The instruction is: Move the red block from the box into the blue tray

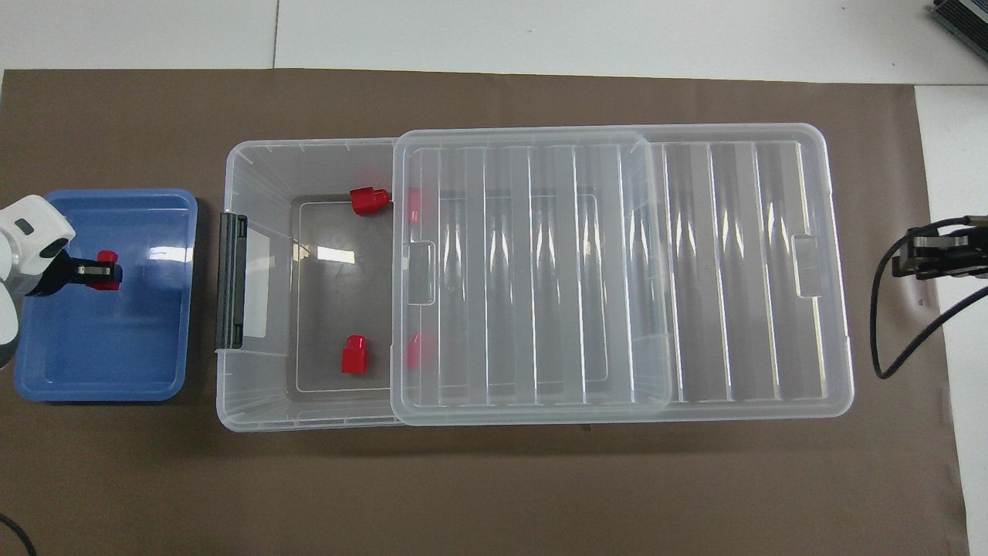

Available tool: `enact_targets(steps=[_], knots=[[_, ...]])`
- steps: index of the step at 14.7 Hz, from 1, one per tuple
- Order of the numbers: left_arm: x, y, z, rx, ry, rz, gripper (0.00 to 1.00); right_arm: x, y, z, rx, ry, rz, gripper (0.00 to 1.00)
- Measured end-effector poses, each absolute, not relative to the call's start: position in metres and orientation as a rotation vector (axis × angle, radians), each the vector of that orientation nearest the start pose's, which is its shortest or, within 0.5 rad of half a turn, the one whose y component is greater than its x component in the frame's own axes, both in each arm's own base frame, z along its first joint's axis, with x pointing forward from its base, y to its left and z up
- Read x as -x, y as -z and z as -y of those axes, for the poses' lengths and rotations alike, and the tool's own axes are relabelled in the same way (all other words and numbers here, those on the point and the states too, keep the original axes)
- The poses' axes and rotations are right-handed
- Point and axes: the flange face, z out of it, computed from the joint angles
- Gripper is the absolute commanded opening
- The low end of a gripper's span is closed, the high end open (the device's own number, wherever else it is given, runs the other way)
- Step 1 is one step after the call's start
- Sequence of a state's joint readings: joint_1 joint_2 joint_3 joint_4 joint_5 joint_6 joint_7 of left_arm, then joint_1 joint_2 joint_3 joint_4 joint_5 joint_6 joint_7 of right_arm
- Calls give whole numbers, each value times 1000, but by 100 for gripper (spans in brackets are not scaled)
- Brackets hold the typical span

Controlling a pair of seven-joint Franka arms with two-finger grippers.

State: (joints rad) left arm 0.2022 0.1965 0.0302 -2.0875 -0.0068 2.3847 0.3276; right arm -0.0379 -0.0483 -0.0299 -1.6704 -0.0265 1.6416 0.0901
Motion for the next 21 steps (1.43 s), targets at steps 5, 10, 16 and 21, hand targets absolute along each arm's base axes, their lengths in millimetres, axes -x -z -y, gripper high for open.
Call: enact_targets(steps=[5, 10, 16, 21], knots=[[-570, -312, -134, 3101, 164, -152, 6, -550, -580, 54, 3152, 89, -283, 0], [-571, -305, -133, 3096, 184, -156, 44, -564, -539, 79, 3144, 193, -345, 0], [-571, -297, -130, 3099, 169, -166, 100, -583, -496, 83, 3147, 175, -346, 0], [-579, -311, -128, 3102, 166, -179, 100, -589, -480, 79, 3148, 169, -333, 0]])
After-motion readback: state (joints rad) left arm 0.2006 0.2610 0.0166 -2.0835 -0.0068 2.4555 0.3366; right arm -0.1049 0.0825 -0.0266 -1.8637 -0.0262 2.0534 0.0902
